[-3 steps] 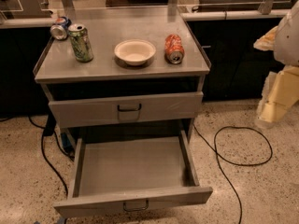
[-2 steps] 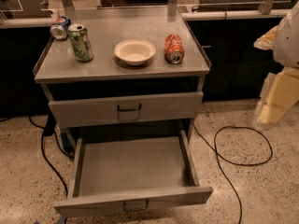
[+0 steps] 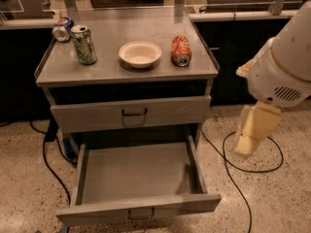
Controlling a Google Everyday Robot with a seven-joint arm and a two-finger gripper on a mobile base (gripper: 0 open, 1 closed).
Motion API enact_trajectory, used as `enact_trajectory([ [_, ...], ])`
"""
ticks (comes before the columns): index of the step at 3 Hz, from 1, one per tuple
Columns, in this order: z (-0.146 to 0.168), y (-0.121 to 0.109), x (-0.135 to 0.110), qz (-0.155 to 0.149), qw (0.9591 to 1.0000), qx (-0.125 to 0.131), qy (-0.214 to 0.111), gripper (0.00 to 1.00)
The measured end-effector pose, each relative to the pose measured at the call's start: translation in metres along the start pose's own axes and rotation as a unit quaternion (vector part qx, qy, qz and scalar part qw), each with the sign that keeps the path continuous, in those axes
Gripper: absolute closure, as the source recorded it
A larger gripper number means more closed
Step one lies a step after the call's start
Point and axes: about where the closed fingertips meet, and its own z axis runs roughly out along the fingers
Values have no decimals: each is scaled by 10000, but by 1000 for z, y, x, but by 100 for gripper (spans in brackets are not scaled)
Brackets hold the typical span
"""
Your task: Close middle drawer
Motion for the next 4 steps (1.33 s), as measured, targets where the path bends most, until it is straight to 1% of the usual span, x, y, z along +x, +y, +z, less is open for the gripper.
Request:
enact_trajectory([
  [1, 53, 30, -7, 35, 9998, -183, -112, 0],
  [2, 90, 52, -6, 41, 9994, -285, -167, 0],
  [3, 119, 70, 1, 44, 9985, -441, -333, 0],
  [4, 153, 84, 12, 143, 9953, -662, -695, 0],
])
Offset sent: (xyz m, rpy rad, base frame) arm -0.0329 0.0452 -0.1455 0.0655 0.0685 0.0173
